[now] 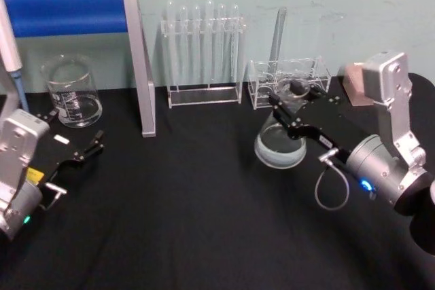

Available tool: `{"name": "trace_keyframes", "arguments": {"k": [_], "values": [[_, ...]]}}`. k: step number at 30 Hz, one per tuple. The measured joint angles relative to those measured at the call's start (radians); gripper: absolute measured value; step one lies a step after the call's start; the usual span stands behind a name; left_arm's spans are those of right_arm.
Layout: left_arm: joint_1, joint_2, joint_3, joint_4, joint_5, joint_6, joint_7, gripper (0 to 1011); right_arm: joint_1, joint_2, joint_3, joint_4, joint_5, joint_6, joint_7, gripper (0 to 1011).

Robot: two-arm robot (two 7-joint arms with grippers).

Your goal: Grasp the erlenmeyer flask with one hand, shake it three times, then place it back.

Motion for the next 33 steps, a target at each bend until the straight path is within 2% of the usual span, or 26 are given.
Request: {"name": "trace_keyframes", "arguments": {"k": [8, 16, 33], "values": [[0.0, 0.0, 0.0, 0.0, 0.0, 0.0, 0.0, 1001, -0.009, 0.011, -0.027, -0.019, 0.013, 0.003, 0.013, 449], [0.0, 0.0, 0.0, 0.0, 0.0, 0.0, 0.0, 1001, -0.009, 0.017, -0.037, -0.021, 0.018, 0.003, 0.009, 449], [0.0, 0.0, 0.0, 0.0, 0.0, 0.0, 0.0, 1001, -0.007, 0.012, -0.067, 0.04, 0.013, -0.044, 0.015, 449]]}}
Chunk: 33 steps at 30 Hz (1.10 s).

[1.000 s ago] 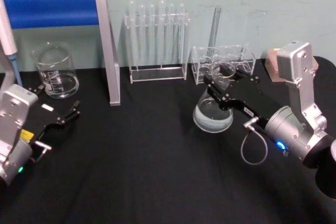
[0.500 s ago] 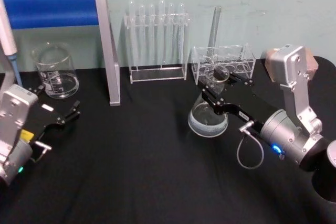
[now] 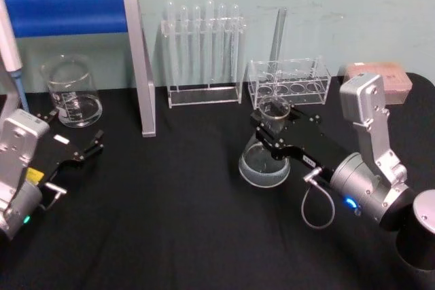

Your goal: Grasp the erlenmeyer flask with one hand, shake it three times, then place it back.

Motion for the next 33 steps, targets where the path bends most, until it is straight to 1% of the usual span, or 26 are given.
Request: {"name": "trace_keyframes", "arguments": {"k": [13, 19, 24, 33], "values": [[0.0, 0.0, 0.0, 0.0, 0.0, 0.0, 0.0, 1001, -0.008, -0.004, -0.013, 0.035, 0.002, -0.033, 0.018, 449], [0.0, 0.0, 0.0, 0.0, 0.0, 0.0, 0.0, 1001, -0.011, -0.008, -0.019, 0.062, 0.016, -0.069, 0.037, 449], [0.0, 0.0, 0.0, 0.0, 0.0, 0.0, 0.0, 1001, -0.014, -0.008, -0.026, 0.076, 0.022, -0.087, 0.048, 449], [0.0, 0.0, 0.0, 0.0, 0.0, 0.0, 0.0, 1001, -0.015, -0.007, -0.041, 0.097, 0.019, -0.094, 0.053, 449]]}}
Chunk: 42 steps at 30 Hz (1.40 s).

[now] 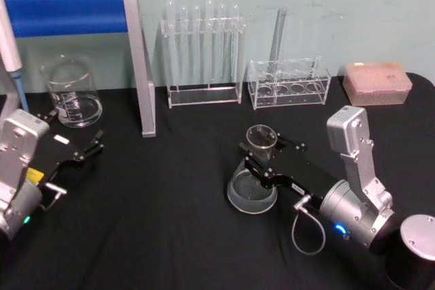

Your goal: Grasp the erlenmeyer flask with one hand, shake it three times, then place it back.

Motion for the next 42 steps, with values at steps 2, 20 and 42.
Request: {"name": "trace_keyframes", "arguments": {"k": [2, 20, 42], "values": [[0.0, 0.0, 0.0, 0.0, 0.0, 0.0, 0.0, 1001, 0.0, 0.0, -0.002, 0.003, -0.002, 0.0, 0.0, 450], [0.0, 0.0, 0.0, 0.0, 0.0, 0.0, 0.0, 1001, 0.0, 0.0, -0.009, 0.01, -0.01, 0.007, -0.006, 450], [0.0, 0.0, 0.0, 0.0, 0.0, 0.0, 0.0, 1001, 0.0, 0.0, -0.008, 0.01, -0.011, 0.01, -0.007, 484]]}}
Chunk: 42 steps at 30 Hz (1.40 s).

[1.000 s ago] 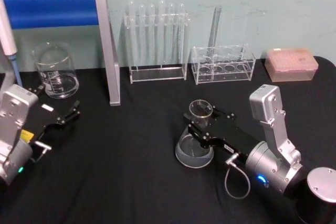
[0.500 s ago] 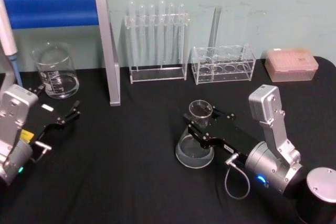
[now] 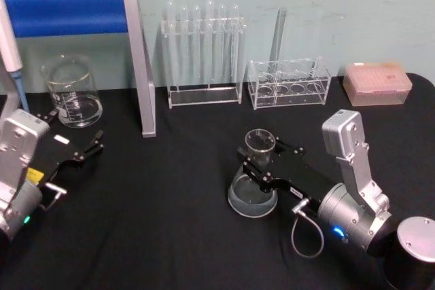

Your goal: Grasp the erlenmeyer flask with one hand, shake it three times, then place it back.

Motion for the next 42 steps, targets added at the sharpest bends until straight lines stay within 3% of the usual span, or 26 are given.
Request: {"name": "trace_keyframes", "arguments": {"k": [5, 18, 35, 42], "values": [[0.0, 0.0, 0.0, 0.0, 0.0, 0.0, 0.0, 1001, 0.0, 0.0, 0.0, 0.0, 0.0, 0.001, 0.0, 674], [0.0, 0.0, 0.0, 0.0, 0.0, 0.0, 0.0, 1000, 0.0, 0.0, 0.0, 0.0, 0.0, 0.001, 0.0, 1002], [0.0, 0.0, 0.0, 0.0, 0.0, 0.0, 0.0, 1001, 0.0, 0.003, 0.001, -0.002, 0.006, 0.003, 0.005, 1000], [0.0, 0.0, 0.0, 0.0, 0.0, 0.0, 0.0, 1001, -0.026, 0.038, 0.01, -0.035, 0.029, 0.01, 0.032, 1000]]}}
